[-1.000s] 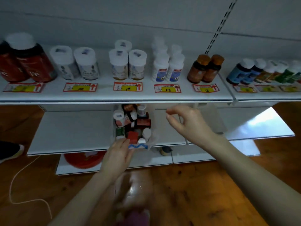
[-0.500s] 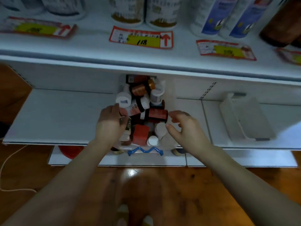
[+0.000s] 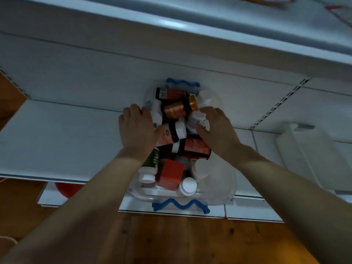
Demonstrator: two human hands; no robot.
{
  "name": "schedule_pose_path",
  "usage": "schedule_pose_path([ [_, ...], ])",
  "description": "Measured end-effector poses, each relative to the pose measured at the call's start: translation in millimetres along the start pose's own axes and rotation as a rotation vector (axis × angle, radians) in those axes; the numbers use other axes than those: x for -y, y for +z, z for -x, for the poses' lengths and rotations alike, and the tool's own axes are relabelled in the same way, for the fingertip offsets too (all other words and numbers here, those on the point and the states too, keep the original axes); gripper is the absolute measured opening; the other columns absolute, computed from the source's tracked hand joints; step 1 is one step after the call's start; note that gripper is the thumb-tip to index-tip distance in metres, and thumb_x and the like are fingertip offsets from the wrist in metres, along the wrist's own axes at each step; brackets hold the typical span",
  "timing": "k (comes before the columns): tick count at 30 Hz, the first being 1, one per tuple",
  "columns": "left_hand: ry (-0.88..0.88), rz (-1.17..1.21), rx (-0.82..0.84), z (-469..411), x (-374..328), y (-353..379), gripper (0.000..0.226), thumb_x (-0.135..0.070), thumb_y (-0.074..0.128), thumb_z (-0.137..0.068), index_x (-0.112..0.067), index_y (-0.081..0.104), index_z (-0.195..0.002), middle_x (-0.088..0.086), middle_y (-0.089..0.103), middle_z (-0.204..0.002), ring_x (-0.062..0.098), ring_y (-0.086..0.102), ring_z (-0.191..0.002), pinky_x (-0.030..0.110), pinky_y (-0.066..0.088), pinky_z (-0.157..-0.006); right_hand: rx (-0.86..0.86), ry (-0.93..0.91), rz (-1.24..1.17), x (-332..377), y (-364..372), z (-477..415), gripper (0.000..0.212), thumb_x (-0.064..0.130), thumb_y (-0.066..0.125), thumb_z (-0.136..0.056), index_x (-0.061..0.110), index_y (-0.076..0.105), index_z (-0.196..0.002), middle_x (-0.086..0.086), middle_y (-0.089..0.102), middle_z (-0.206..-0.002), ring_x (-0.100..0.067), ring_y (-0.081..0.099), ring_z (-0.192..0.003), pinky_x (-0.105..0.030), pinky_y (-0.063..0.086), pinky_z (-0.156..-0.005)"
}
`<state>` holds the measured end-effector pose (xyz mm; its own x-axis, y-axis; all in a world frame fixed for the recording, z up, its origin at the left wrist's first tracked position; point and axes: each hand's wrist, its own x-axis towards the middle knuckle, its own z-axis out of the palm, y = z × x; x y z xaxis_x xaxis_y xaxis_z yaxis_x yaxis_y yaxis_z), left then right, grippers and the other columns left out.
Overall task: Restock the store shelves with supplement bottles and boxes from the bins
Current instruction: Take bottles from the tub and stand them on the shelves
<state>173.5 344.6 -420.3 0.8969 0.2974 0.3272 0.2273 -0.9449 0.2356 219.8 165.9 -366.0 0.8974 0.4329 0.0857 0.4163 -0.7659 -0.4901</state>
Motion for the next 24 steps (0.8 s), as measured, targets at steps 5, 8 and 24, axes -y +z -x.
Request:
schedule_pose_path([
  [5,0.024,-0.027,-0.02,7.5,1.9,-1.7,0.05,-0.038,0.086,-0.055,0.001,0.058,-0.067,0.019,0.054,-0.067,0.033,0.055,-0.063,0.031,0.04,-0.058,0.083,-0.08,0.119,-0.4,13.9,-45.4,0.055,0.018,0.055,-0.089,0.007,0.036,-0.139,-0.018,0.042,-0.136,-0.032,0.04,-0.123,-0.034,0.033,-0.101],
  [8,0.024,-0.035,-0.023,8.8,2.9,-1.9,0.051,-0.038,0.087,-0.052,0.002,0.059,-0.067,0.018,0.053,-0.066,0.032,0.055,-0.063,0.031,0.041,-0.057,0.18,-0.059,0.286,-2.0,18.5,-63.2,0.062,0.023,0.058,-0.087,0.014,0.031,-0.142,-0.015,0.037,-0.142,-0.031,0.036,-0.128,-0.037,0.033,-0.104],
  [24,-0.156,0.424,0.227,105.0,-27.8,-91.9,0.062,-0.041,0.061,-0.071,0.007,0.06,-0.111,0.023,0.061,-0.09,0.035,0.063,-0.068,0.029,0.05,-0.054,-0.053,0.351,-0.188,24.2,-8.7,49.0,0.041,0.028,0.074,-0.075,0.006,0.059,-0.106,-0.011,0.06,-0.102,-0.026,0.054,-0.1,-0.017,0.032,-0.068],
])
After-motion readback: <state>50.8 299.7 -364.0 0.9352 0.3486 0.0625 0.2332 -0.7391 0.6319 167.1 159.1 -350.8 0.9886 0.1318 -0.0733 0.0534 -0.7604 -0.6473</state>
